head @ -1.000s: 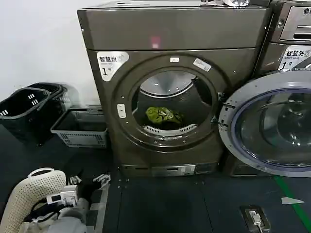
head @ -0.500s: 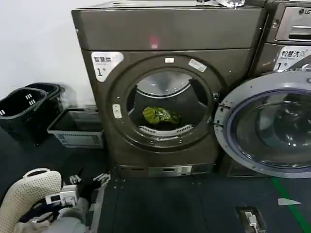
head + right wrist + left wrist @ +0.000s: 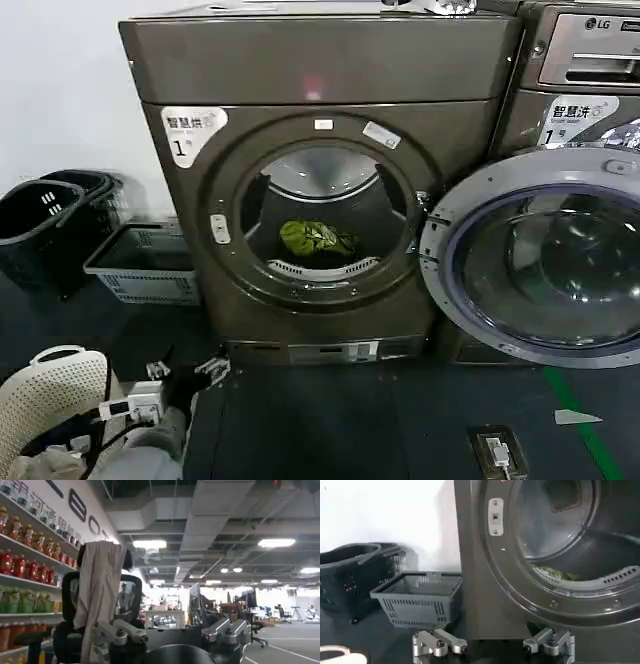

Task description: Grasp the clothes from the dryer.

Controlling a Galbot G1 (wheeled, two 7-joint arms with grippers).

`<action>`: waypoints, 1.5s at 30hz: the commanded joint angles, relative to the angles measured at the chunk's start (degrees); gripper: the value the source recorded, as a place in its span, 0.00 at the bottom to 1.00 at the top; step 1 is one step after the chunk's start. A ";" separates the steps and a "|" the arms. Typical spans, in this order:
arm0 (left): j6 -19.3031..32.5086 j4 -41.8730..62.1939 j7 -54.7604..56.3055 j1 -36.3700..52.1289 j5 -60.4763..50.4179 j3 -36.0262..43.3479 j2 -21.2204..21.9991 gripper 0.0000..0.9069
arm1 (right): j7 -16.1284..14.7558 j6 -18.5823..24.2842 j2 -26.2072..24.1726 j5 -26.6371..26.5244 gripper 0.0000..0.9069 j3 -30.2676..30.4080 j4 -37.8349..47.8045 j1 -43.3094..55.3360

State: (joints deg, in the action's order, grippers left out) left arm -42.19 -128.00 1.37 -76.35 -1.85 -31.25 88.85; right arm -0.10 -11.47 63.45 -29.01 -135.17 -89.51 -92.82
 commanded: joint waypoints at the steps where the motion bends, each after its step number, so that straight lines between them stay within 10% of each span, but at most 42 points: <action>1: -2.81 0.09 -0.04 0.06 0.00 0.12 0.16 1.00 | 0.10 0.00 0.06 -0.06 1.00 -0.09 0.10 -0.05; 45: -2.81 0.74 0.23 0.97 -0.24 2.49 -0.20 1.00 | 1.85 1.38 0.93 -0.11 1.00 -1.37 0.59 -0.14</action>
State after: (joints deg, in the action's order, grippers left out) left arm -42.19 -127.30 1.56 -75.39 -1.75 -29.15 88.63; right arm 1.29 -10.66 64.39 -29.11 -136.42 -88.90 -92.92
